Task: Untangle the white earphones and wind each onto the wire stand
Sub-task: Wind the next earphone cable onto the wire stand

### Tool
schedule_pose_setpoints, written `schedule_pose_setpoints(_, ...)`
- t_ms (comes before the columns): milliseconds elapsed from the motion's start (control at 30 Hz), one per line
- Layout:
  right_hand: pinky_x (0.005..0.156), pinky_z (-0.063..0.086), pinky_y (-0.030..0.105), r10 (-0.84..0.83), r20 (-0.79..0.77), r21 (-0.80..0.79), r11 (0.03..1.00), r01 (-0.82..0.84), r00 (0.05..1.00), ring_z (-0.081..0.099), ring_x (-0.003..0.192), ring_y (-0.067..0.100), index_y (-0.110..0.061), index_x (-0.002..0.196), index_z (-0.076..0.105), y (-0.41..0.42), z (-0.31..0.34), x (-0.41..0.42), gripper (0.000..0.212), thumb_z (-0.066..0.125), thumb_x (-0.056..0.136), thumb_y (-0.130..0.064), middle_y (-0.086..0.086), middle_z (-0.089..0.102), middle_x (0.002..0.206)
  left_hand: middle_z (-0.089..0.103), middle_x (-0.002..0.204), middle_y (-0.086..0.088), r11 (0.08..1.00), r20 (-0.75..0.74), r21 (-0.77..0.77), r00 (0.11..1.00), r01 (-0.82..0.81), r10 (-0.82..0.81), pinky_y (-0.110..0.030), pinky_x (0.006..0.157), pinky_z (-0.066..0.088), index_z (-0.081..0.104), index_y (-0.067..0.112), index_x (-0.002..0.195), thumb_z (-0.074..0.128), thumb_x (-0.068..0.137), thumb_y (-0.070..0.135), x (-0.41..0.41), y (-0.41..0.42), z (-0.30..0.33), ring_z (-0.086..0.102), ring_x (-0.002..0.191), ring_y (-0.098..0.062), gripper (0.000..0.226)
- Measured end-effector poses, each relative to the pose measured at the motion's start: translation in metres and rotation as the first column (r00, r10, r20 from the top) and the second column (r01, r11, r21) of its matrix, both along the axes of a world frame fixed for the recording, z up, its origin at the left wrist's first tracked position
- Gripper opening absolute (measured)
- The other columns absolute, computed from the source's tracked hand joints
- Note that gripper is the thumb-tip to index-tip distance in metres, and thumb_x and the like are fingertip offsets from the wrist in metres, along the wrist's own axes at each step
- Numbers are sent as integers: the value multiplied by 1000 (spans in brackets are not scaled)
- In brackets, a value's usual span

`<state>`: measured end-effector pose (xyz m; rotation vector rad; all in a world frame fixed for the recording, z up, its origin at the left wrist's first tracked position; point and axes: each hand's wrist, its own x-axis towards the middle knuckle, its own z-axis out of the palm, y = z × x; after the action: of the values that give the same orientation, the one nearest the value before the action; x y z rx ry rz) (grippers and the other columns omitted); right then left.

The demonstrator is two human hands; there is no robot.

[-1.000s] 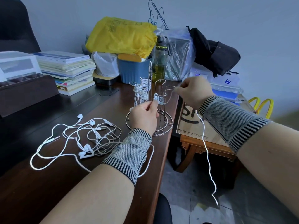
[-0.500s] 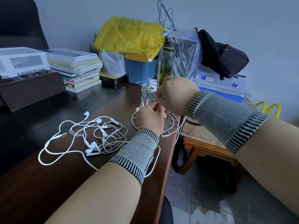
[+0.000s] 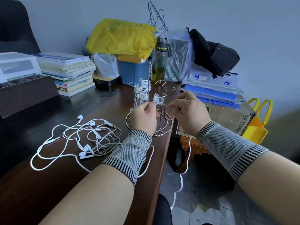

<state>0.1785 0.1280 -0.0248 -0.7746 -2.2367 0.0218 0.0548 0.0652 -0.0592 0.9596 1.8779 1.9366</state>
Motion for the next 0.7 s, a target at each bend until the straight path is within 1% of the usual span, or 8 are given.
schedule_pose_setpoints(67, 70, 47, 23, -51, 54, -193, 979, 60, 997, 59, 76, 12, -18, 98, 76, 6, 0, 5, 14, 63, 92, -20, -2, 64, 95, 53, 40, 12, 1000, 19, -25, 1000, 5, -5, -20, 50, 32, 59, 18, 54, 54, 94, 27, 2, -1, 3, 40, 33, -2, 41)
schedule_pose_setpoints(133, 62, 44, 17, -74, 101, -325, 940, 103, 992, 54, 62, 4, -18, 98, 74, 13, 5, 9, 16, 59, 94, -21, -9, 64, 79, 57, 44, 10, 1000, -17, -31, 1000, -3, 2, -22, 54, 37, 59, 19, 55, 56, 94, 32, 2, -2, 4, 42, 33, -1, 41)
schedule_pose_setpoints(233, 59, 51, 27, -166, 115, -426, 882, 199, 980, 54, 57, 9, -11, 92, 71, 23, 18, 9, 21, 61, 93, -29, -7, 58, 65, 61, 49, 7, 999, -29, -26, 999, -30, 29, -34, 65, 49, 59, 22, 50, 58, 93, 34, 1, 0, 4, 42, 34, -1, 44)
schedule_pose_setpoints(267, 56, 50, 26, -201, 117, -424, 876, 232, 973, 55, 57, 11, -11, 88, 69, 24, 24, 7, 22, 62, 92, -32, -4, 58, 65, 61, 49, 7, 999, -26, -29, 999, -35, 34, -31, 61, 47, 59, 22, 49, 58, 92, 33, 1, 0, 4, 41, 33, -2, 45)
schedule_pose_setpoints(333, 47, 38, 21, -255, 131, -338, 897, 285, 958, 52, 56, 11, -13, 83, 65, 25, 40, -2, 20, 62, 90, -32, -2, 57, 63, 61, 51, 6, 999, -18, -33, 999, -38, 37, -23, 54, 37, 59, 22, 51, 59, 92, 31, 1, 1, 4, 41, 32, -2, 43)
schedule_pose_setpoints(400, 46, 31, 19, -278, 155, -237, 921, 309, 948, 51, 58, 12, -13, 81, 65, 23, 57, -14, 18, 61, 89, -28, -1, 55, 65, 60, 51, 6, 999, -17, -35, 999, -32, 31, -20, 51, 34, 62, 20, 56, 60, 93, 31, 0, 2, 4, 41, 31, -1, 38)
schedule_pose_setpoints(533, 61, 46, 25, -258, 265, -158, 939, 306, 929, 62, 74, 22, -7, 88, 69, 18, 76, -42, 19, 62, 88, -25, 7, 66, 80, 60, 53, 6, 999, -3, -31, 1000, -13, 13, -20, 50, 34, 75, 13, 80, 61, 94, 33, 0, 2, 3, 42, 31, 0, 28)
schedule_pose_setpoints(700, 66, 54, 29, -84, 357, -212, 963, 169, 930, 64, 78, 22, -6, 93, 73, 6, 78, -65, 22, 61, 89, -24, 6, 67, 79, 61, 51, 5, 1000, 7, -19, 1000, -8, 8, -21, 54, 37, 67, 25, 68, 62, 93, 35, -1, 3, 2, 42, 31, -1, 27)
